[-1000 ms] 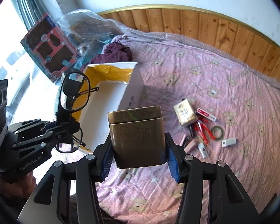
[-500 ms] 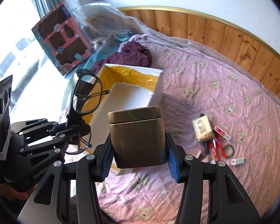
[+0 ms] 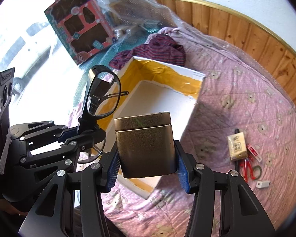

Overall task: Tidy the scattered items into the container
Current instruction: 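Lower the glasses and tin into the white box with both tools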

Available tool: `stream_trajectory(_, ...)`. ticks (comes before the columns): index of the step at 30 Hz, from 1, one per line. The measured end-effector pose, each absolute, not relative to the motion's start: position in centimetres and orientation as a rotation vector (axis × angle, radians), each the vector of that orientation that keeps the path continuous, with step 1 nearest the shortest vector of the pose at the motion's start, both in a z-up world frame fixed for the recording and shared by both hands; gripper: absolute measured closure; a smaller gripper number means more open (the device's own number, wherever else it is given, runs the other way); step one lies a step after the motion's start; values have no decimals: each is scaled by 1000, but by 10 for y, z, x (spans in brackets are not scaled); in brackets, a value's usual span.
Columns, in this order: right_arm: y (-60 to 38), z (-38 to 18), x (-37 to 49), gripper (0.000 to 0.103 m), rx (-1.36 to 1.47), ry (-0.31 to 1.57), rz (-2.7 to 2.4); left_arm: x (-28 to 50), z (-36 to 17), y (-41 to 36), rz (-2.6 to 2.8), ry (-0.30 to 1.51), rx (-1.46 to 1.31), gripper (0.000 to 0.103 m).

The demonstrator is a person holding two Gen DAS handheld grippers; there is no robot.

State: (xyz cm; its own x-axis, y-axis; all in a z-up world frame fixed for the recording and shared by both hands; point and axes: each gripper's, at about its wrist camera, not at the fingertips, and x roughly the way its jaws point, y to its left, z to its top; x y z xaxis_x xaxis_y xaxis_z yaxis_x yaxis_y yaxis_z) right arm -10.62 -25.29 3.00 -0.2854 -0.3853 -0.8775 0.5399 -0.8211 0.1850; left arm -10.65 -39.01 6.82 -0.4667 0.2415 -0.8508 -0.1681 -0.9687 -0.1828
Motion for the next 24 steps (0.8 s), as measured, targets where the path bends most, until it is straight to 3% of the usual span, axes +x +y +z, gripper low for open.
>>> stream_trajectory(24,-292,-56,-142,49,1602,275,-1938,-146,7,-412,2394,-119,-1664,93)
